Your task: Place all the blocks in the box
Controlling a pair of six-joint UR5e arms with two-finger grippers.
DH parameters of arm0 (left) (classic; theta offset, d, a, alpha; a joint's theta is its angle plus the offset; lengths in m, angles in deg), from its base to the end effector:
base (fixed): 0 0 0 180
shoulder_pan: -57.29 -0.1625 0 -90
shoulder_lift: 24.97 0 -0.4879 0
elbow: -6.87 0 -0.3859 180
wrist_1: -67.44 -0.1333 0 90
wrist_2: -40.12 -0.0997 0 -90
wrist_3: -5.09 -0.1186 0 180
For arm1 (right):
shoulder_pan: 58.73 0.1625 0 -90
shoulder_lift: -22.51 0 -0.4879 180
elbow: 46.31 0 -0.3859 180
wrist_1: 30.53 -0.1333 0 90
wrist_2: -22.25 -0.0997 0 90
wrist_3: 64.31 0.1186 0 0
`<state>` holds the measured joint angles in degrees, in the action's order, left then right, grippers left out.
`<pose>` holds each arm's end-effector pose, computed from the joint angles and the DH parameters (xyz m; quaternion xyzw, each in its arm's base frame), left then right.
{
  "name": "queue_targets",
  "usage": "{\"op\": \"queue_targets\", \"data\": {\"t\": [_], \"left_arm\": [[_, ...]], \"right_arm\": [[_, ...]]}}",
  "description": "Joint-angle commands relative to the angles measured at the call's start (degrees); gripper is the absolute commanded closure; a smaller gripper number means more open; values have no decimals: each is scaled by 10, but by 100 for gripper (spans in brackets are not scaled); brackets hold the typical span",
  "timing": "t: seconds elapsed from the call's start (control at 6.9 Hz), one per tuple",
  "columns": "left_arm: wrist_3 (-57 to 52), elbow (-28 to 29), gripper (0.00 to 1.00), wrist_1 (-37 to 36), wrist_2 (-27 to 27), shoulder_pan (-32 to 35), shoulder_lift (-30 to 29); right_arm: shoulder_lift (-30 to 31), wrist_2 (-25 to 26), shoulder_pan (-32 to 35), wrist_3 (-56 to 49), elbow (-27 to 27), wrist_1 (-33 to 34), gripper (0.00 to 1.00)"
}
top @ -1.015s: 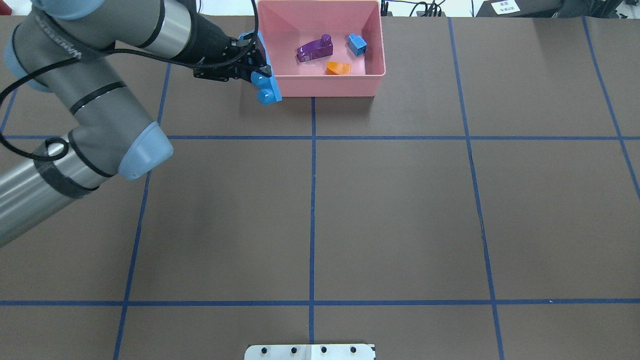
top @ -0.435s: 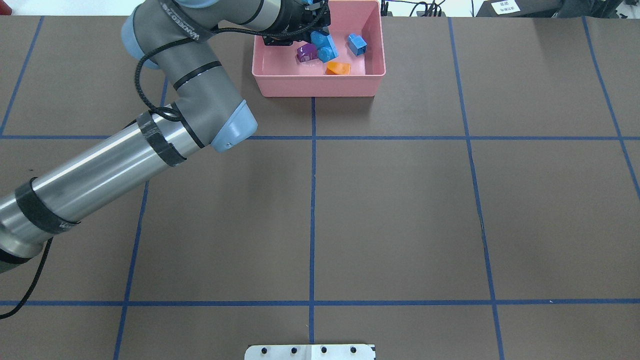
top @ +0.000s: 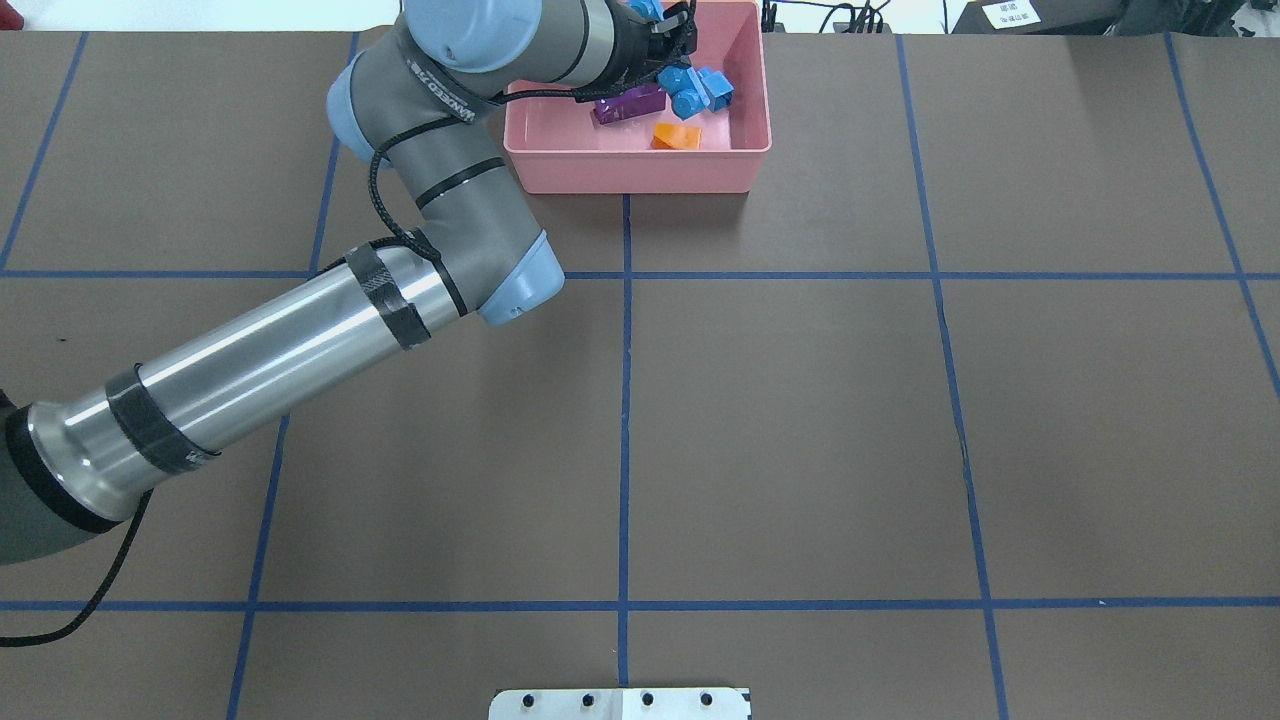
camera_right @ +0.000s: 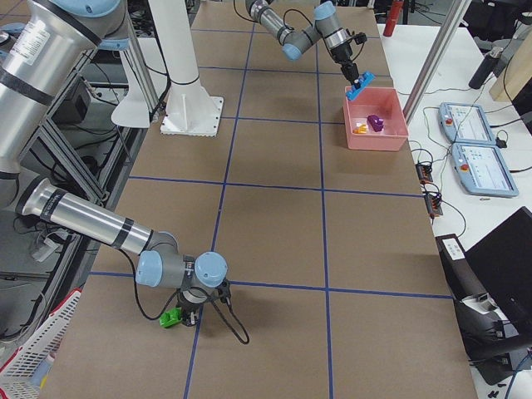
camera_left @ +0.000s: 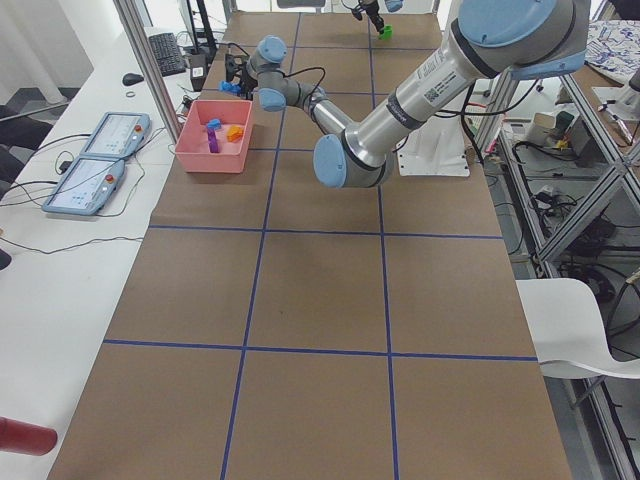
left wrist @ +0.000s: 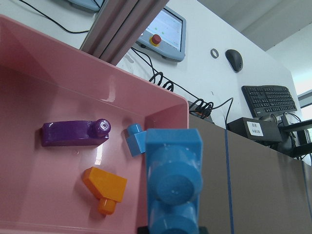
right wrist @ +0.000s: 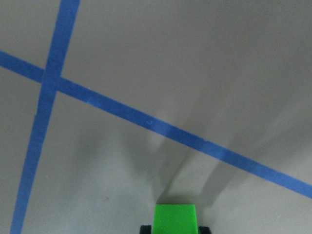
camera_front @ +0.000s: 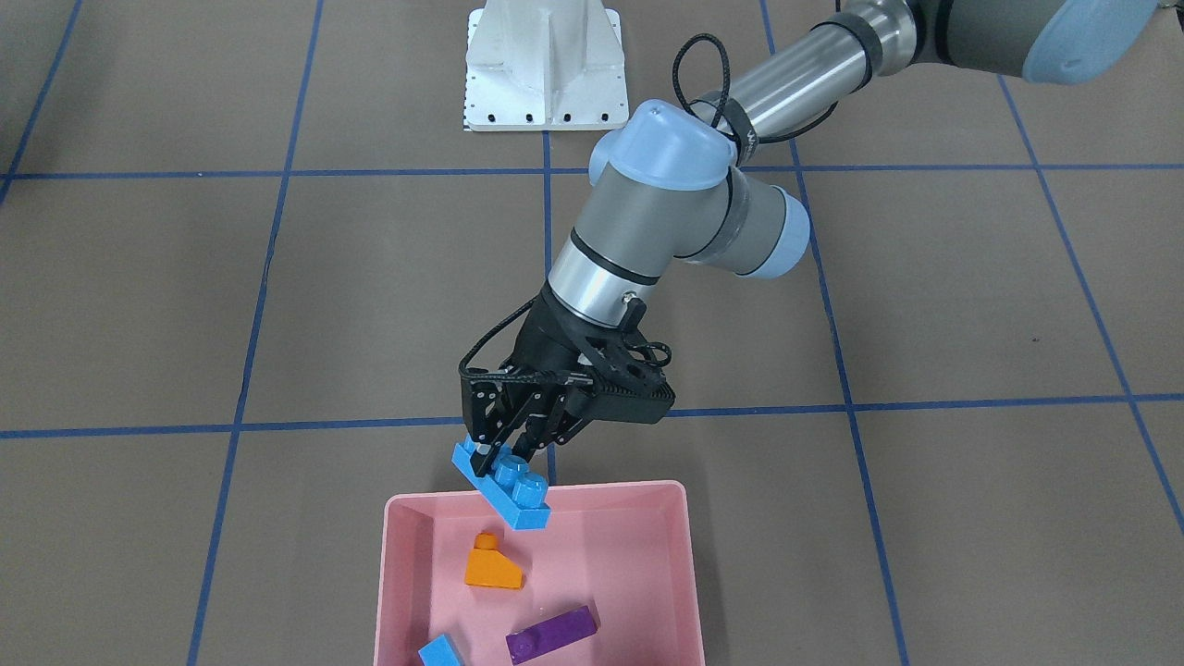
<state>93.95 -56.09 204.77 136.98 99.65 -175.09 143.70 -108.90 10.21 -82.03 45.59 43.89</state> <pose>0.5693 -0.6804 0.1162 0.1963 0.6154 -0.2322 0.7272 -0.0058 -0.1688 0.8791 -0.1219 -0.3455 -0.2690 0.8907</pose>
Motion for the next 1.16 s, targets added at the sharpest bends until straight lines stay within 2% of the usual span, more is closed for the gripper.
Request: {"op": "queue_targets", "data": {"t": [0.0,0.29,0.58,0.72,0.87,1.01], "left_arm": [[67,72,100,26,-50,-14,-44],[117,99,100,26,-121,-31,-44],[183,140,100,26,-183,-31,-42],[185,162,94,24,-185,-29,-41],[184,163,24,22,-185,-25,-40],[178,161,0,17,-185,-23,-40]], "right_arm": [[25,12,24,0,54,3,100],[43,19,95,-1,121,8,100],[34,19,159,-1,154,7,100],[30,19,171,-1,176,8,100],[28,17,173,2,191,9,100],[0,17,185,2,189,10,100]]}}
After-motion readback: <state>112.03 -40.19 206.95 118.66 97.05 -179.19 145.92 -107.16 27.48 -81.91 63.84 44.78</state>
